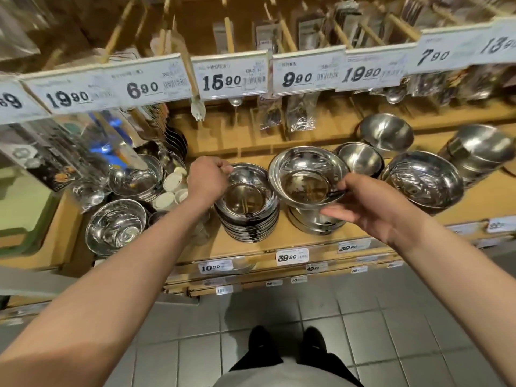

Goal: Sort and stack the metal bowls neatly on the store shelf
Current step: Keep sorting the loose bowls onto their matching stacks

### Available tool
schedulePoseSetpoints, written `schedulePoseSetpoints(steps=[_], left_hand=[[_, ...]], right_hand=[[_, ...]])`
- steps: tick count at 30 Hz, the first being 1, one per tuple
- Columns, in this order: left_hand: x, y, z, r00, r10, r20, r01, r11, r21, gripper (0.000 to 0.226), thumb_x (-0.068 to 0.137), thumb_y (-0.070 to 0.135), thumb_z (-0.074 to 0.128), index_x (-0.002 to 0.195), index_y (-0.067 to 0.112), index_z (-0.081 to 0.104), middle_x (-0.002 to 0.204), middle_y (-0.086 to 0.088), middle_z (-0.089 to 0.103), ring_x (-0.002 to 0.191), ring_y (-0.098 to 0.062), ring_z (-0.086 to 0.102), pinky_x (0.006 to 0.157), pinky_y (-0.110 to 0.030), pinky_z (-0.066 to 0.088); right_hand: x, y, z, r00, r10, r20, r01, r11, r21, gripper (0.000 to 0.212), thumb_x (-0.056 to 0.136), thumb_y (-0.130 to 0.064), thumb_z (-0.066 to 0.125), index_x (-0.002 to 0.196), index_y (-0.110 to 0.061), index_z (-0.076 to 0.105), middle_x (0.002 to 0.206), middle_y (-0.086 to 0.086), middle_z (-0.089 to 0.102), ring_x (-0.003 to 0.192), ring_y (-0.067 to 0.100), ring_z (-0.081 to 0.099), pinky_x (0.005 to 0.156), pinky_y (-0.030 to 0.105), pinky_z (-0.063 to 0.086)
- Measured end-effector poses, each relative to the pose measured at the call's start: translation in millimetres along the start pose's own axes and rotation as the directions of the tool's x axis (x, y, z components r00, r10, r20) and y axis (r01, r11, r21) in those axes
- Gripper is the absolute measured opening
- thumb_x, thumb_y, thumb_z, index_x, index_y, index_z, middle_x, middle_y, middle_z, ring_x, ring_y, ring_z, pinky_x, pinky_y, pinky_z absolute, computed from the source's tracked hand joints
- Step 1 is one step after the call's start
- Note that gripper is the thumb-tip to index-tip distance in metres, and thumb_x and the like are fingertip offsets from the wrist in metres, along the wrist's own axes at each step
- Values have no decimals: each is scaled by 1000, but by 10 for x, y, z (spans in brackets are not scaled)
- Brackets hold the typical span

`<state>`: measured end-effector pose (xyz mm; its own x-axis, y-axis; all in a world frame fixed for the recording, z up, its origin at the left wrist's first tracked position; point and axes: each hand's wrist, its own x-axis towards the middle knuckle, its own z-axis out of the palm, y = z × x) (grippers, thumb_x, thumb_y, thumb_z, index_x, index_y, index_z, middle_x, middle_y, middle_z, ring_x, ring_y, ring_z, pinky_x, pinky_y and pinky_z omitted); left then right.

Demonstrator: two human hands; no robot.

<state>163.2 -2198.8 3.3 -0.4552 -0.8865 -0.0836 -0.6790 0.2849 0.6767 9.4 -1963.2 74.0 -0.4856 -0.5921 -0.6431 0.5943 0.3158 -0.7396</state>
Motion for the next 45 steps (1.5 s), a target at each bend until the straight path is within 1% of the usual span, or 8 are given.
schedulePoseSetpoints(steps=[17,22,28,31,33,35,43,45], left_hand=[[-23,-85,54,998,-17,-64,16,1000,-17,16,94,24,71,102,14,81,105,-6,78,98,-22,69,84,-30,52],[-47,-72,66,997,6,-71,-4,1000,30,19,97,24,67,107,14,80,112,-6,77,104,-25,68,82,-25,45],[-245,124,-155,992,98,-82,-84,983,161,37,101,25,57,133,9,65,134,-18,62,124,-32,57,105,-40,46],[-596,308,-348,983,177,-52,-177,984,-2,33,99,35,57,121,11,64,106,-6,69,93,-17,66,76,-24,52],[-830,418,-411,987,42,157,11,946,-325,30,94,42,65,106,15,62,88,1,67,68,-5,68,57,-18,54],[-932,440,-442,951,-24,308,193,825,-531,27,90,27,72,106,10,59,93,-5,70,70,-6,73,60,-21,59],[-645,158,-626,979,-153,136,198,879,-435,21,85,4,71,104,15,71,84,-8,76,55,-14,68,45,-24,51],[-569,111,-600,977,-160,140,203,896,-394,20,85,4,72,103,14,72,82,-7,77,56,-15,70,48,-26,55]], right_hand=[[-102,114,69,999,18,-40,-17,999,34,13,96,0,46,101,0,58,62,14,73,64,25,76,56,29,63],[-104,182,66,997,16,-73,-14,999,36,14,95,1,47,102,0,59,91,22,72,70,29,76,58,31,64],[-153,170,90,998,11,-59,-7,998,67,16,93,4,46,102,1,59,79,19,75,67,27,76,56,30,63],[-171,139,237,999,15,-34,-12,994,104,20,92,6,49,109,3,58,87,22,73,66,27,76,52,28,61],[-163,126,389,1000,14,2,-14,992,129,22,91,8,50,112,5,58,94,24,72,75,30,77,58,31,64],[-149,123,538,998,21,53,-28,990,136,20,91,7,51,110,5,58,97,25,73,81,32,76,63,35,65],[163,-11,671,985,-169,18,164,920,-356,26,92,-12,69,117,-8,61,120,20,68,88,25,70,60,30,61],[256,-26,706,976,-212,48,211,871,-444,27,90,-5,70,116,-8,63,112,24,72,82,30,69,76,42,64]])
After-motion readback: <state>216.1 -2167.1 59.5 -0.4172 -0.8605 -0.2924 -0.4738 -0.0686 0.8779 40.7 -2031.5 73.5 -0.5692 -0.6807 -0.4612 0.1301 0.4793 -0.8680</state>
